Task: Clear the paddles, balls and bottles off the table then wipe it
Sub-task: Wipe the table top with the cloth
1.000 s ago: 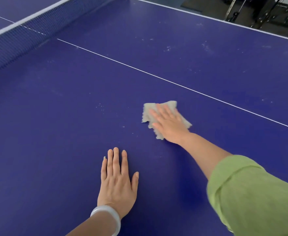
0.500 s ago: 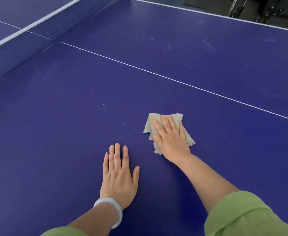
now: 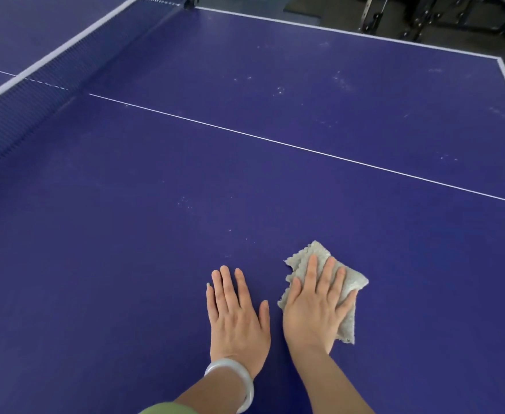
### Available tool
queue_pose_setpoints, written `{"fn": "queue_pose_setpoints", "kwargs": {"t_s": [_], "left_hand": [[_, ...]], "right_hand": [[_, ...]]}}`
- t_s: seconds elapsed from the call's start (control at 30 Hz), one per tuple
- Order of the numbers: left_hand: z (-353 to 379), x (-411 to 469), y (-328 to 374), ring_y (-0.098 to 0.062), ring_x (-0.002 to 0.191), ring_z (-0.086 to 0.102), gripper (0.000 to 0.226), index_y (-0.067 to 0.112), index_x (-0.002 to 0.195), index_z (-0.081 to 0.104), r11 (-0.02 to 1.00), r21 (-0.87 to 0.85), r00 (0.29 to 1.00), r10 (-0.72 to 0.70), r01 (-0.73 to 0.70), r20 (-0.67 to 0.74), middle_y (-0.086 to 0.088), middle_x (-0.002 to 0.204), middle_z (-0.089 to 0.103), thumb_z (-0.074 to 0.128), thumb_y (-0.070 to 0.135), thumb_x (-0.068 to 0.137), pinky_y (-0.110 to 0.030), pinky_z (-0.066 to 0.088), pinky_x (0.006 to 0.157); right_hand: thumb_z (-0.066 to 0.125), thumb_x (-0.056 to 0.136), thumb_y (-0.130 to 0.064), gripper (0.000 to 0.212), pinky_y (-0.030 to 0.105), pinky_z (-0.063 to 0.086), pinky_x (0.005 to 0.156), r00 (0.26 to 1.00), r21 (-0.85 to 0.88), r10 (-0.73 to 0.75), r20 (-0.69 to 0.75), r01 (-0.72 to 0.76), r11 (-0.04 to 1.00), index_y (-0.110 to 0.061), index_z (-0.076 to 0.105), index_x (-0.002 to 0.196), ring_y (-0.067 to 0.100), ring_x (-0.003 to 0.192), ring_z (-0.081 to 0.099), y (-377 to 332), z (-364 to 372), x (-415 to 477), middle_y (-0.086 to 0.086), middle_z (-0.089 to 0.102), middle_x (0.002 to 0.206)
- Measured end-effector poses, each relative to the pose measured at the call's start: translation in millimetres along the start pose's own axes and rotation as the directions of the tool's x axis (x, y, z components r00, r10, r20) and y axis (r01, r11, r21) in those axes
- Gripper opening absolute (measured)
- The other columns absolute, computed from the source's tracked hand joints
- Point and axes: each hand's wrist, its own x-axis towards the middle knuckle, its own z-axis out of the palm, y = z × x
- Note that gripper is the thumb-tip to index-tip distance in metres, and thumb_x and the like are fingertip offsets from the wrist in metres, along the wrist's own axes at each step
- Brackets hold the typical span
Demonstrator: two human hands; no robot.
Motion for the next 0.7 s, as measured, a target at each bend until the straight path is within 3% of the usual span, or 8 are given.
{"fn": "queue_pose_setpoints", "kwargs": {"t_s": [0.07, 0.13, 0.23, 0.3, 0.37, 0.53, 0.7], "left_hand": [[-2.9, 1.0, -3.2, -0.037, 0.147, 0.021, 0.072, 0.001, 0.148, 0.035, 0.999, -0.046, 1.000, 0.021, -0.021, 0.000, -0.023, 0.156, 0.027, 0.026, 0.049, 0.095, -0.049, 0.017, 0.117], [-13.6, 0.4, -13.4, -0.029, 0.150, 0.010, 0.068, 0.010, 0.152, 0.031, 0.983, -0.162, 0.996, 0.088, -0.087, -0.001, -0.014, 0.161, 0.018, 0.027, 0.048, 0.096, -0.039, 0.008, 0.120], [-30.9, 5.7, -54.9, -0.009, 0.148, -0.012, 0.061, 0.027, 0.156, 0.008, 0.908, -0.365, 0.973, 0.228, -0.205, 0.021, 0.011, 0.161, -0.007, 0.029, 0.046, 0.102, -0.027, -0.004, 0.121], [-39.4, 16.2, -96.1, -0.009, 0.149, -0.004, 0.065, 0.024, 0.156, 0.012, 0.914, -0.305, 0.961, 0.275, -0.267, -0.017, 0.010, 0.161, 0.001, 0.022, 0.051, 0.098, -0.032, 0.004, 0.123], [-42.2, 35.6, -135.5, -0.017, 0.150, 0.004, 0.074, 0.016, 0.154, 0.022, 0.950, -0.206, 0.972, 0.224, -0.234, -0.068, -0.002, 0.162, 0.012, 0.015, 0.055, 0.092, -0.038, 0.010, 0.121], [-53.1, 93.4, -192.7, -0.026, 0.152, 0.004, 0.085, 0.010, 0.155, 0.020, 0.990, -0.042, 0.987, 0.128, -0.132, -0.096, -0.014, 0.163, 0.012, 0.005, 0.062, 0.089, -0.037, 0.001, 0.121], [-43.0, 103.6, -201.0, -0.032, 0.149, 0.017, 0.075, 0.005, 0.152, 0.026, 0.986, 0.091, 0.980, 0.152, -0.141, -0.125, -0.020, 0.159, 0.023, 0.011, 0.054, 0.098, -0.041, 0.003, 0.122]], "right_hand": [[0.016, 0.099, -0.043, 0.061, 0.058, 0.006, 0.119, 1.000, -0.011, 0.017, -0.013, -0.017, 1.000, -0.021, 0.017, 0.156, 0.029, 0.150, 0.011, -4.8, 1.8, -0.3, 0.008, 0.016, 0.162], [0.013, 0.099, -0.043, 0.061, 0.058, 0.008, 0.119, 0.999, -0.023, 0.022, -0.023, -0.023, 0.999, -0.022, 0.019, 0.155, 0.029, 0.150, 0.012, -5.0, 1.9, -0.3, 0.007, 0.018, 0.162], [0.009, 0.098, -0.045, 0.061, 0.056, 0.007, 0.119, 0.999, -0.046, 0.045, -0.029, -0.047, 0.998, -0.025, 0.017, 0.155, 0.027, 0.150, 0.010, -6.0, 2.6, -0.1, 0.005, 0.016, 0.162], [0.004, 0.097, -0.047, 0.062, 0.054, 0.002, 0.120, 0.998, -0.051, 0.060, -0.019, -0.061, 0.997, -0.028, 0.011, 0.156, 0.024, 0.151, 0.005, -6.7, 2.3, -1.1, 0.001, 0.009, 0.163], [-0.001, 0.098, -0.047, 0.059, 0.051, -0.003, 0.121, 0.997, -0.044, 0.072, -0.014, -0.072, 0.996, -0.031, 0.003, 0.155, 0.021, 0.151, -0.002, -6.8, 1.7, -2.0, -0.002, 0.002, 0.164], [0.006, 0.098, -0.048, 0.057, 0.047, -0.006, 0.121, 0.995, -0.003, 0.098, -0.002, -0.098, 0.995, -0.035, -0.003, 0.154, 0.017, 0.150, -0.009, -10.2, -3.3, -1.9, -0.006, -0.004, 0.164], [0.010, 0.100, -0.046, 0.056, 0.045, -0.009, 0.121, 0.992, -0.014, 0.122, 0.013, -0.122, 0.992, -0.037, -0.003, 0.154, 0.014, 0.150, -0.012, -10.0, -3.7, -3.2, -0.009, -0.008, 0.163]]}}
